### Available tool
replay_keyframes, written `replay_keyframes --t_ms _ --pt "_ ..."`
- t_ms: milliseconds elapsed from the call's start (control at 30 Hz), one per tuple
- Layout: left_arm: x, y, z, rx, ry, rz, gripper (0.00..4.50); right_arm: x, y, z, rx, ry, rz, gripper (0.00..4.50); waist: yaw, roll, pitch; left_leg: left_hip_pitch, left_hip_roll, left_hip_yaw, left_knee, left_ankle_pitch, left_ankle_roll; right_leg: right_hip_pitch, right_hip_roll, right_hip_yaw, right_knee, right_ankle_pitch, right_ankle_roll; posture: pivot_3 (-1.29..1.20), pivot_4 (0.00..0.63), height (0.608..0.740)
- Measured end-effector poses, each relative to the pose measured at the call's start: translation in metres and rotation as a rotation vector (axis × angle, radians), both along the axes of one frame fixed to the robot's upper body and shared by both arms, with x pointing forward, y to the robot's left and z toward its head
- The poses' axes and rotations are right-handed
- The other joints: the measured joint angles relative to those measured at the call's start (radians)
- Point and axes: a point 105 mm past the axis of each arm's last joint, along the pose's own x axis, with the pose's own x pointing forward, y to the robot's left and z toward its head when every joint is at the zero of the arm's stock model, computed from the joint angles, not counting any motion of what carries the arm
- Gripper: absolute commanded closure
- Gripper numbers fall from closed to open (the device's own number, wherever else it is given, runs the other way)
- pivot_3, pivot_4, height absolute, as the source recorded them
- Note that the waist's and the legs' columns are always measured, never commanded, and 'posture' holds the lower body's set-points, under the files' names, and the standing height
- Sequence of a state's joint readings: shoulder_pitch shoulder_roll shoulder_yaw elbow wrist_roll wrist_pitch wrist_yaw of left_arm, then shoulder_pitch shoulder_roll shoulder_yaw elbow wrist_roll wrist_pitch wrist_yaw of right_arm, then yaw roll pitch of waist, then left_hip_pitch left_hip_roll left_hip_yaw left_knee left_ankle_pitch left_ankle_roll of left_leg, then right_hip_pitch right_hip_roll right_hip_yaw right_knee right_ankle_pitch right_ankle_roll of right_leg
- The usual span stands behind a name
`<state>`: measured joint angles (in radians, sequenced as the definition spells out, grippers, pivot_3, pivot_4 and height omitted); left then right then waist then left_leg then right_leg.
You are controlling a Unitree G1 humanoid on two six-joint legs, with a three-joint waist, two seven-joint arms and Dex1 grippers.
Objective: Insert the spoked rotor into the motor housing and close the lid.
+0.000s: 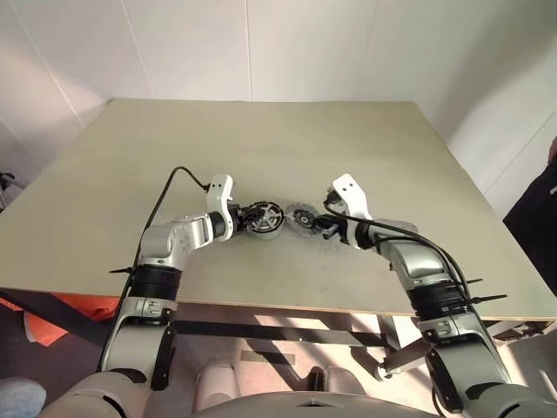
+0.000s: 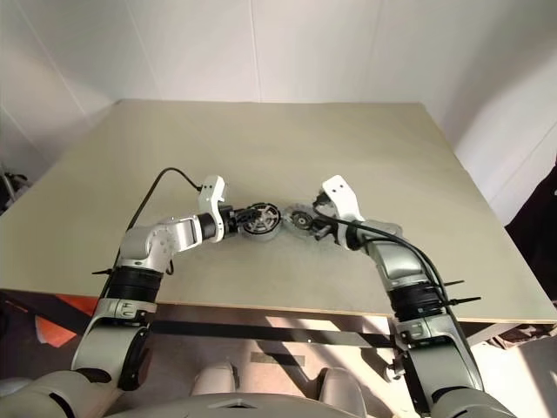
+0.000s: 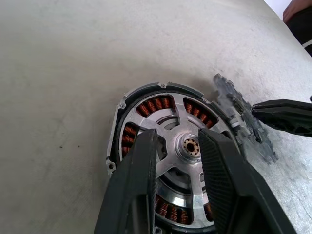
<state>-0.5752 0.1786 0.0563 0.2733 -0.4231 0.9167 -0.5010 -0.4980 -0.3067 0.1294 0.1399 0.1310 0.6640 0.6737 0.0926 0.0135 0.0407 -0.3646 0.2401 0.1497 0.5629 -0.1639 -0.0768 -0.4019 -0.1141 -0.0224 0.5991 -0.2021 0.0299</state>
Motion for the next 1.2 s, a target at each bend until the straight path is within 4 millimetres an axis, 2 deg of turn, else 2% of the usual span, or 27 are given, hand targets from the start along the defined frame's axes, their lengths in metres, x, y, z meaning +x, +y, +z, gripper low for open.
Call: replay_keyframes --t_ms 67,133,300,400,500,600,667,700,767,833,900,1000,1200 --pt "-0.001 -0.004 0.0 -0.01 0.001 -0.009 3.05 0.0 0.011 0.014 0.034 -0.026 0.035 4.43 0.01 0.0 0.0 -0.003 0.0 0.0 0.0 0.0 0.0 0.002 -0.001 0.001 0.0 0.0 0.0 0.0 0.0 0.74" --pt "-0.002 -0.006 0.0 -0.02 0.003 -0.022 3.05 0.001 0.012 0.02 0.037 -0.04 0.039 4.43 0.013 0.0 -0.001 -0.003 0.0 0.001 0.0 0.0 0.0 0.006 -0.001 0.001 -0.003 0.0 0.0 0.0 0.0 0.74" --pt "-0.003 -0.008 0.0 -0.031 0.006 -0.03 3.05 0.0 0.008 0.021 0.047 0.003 0.004 4.43 0.014 0.001 -0.001 -0.003 0.0 0.001 -0.001 0.0 0.0 0.01 -0.001 0.0 -0.01 0.002 -0.004 0.0 0.0 0.74" --pt "-0.003 -0.008 0.0 -0.03 0.006 -0.027 3.05 -0.001 -0.004 0.025 0.129 0.105 -0.095 4.43 0.014 0.001 -0.001 -0.003 -0.001 0.001 -0.002 0.0 0.0 0.01 -0.001 0.0 -0.01 -0.001 0.001 0.0 0.0 0.74" --pt "-0.004 -0.007 -0.001 -0.029 0.004 -0.026 3.05 -0.008 -0.021 0.042 0.31 0.254 -0.201 4.43 0.014 0.002 -0.001 -0.001 -0.001 0.001 -0.002 0.0 0.0 0.01 -0.001 0.0 -0.01 -0.001 0.001 0.0 0.0 0.74" --pt "-0.006 -0.006 -0.002 -0.029 0.005 -0.025 3.05 -0.026 -0.024 0.063 0.466 0.352 -0.17 3.81 0.015 0.004 -0.003 0.001 -0.001 0.0 -0.005 0.0 0.0 0.011 -0.001 0.0 -0.01 -0.001 0.003 0.0 0.0 0.74" --pt "-0.007 -0.005 -0.003 -0.028 0.007 -0.025 3.05 -0.038 -0.024 0.067 0.581 0.417 -0.133 3.13 0.015 0.005 -0.005 0.004 -0.001 0.001 -0.008 0.001 -0.001 0.013 -0.001 0.0 -0.012 -0.003 0.004 0.0 0.0 0.74" --pt "-0.007 -0.005 -0.003 -0.027 0.007 -0.024 3.05 -0.042 -0.025 0.063 0.622 0.446 -0.146 2.81 0.015 0.005 -0.006 0.005 -0.001 0.001 -0.01 0.001 -0.002 0.014 -0.001 0.0 -0.012 -0.003 0.004 0.0 0.0 0.74" --pt "-0.008 -0.004 -0.003 -0.025 0.007 -0.025 3.05 -0.046 -0.033 0.04 0.683 0.541 -0.234 2.18 0.015 0.005 -0.007 0.007 -0.002 0.001 -0.014 0.004 -0.006 0.014 -0.001 0.0 -0.015 -0.003 0.005 0.0 0.0 0.74" --pt "-0.009 -0.004 -0.003 -0.024 0.006 -0.027 3.05 -0.053 -0.04 0.008 0.708 0.657 -0.366 2.18 0.015 0.009 -0.008 0.007 -0.002 0.002 -0.018 0.005 -0.008 0.013 -0.001 0.0 -0.015 -0.003 0.005 0.0 0.0 0.74" --pt "-0.009 -0.003 -0.003 -0.019 0.01 -0.028 3.05 -0.059 -0.043 -0.01 0.707 0.729 -0.454 2.18 0.014 0.015 -0.009 0.006 -0.002 0.002 -0.02 0.007 -0.011 0.01 -0.001 0.001 -0.015 -0.003 0.005 0.0 0.0 0.74" --pt "-0.01 -0.001 -0.004 -0.007 0.012 -0.028 3.05 -0.059 -0.046 -0.019 0.704 0.757 -0.553 2.18 0.012 0.018 -0.011 0.006 -0.002 0.002 -0.022 0.008 -0.013 0.01 0.0 0.001 -0.015 -0.004 0.006 0.0 0.0 0.74" --pt "-0.014 -0.002 -0.004 0.018 0.004 -0.049 3.05 -0.056 -0.049 -0.019 0.741 0.766 -0.629 2.18 0.01 0.016 -0.014 0.004 -0.003 0.002 -0.022 0.007 -0.012 0.011 -0.001 0.001 -0.02 -0.005 0.008 0.0 0.0 0.74"
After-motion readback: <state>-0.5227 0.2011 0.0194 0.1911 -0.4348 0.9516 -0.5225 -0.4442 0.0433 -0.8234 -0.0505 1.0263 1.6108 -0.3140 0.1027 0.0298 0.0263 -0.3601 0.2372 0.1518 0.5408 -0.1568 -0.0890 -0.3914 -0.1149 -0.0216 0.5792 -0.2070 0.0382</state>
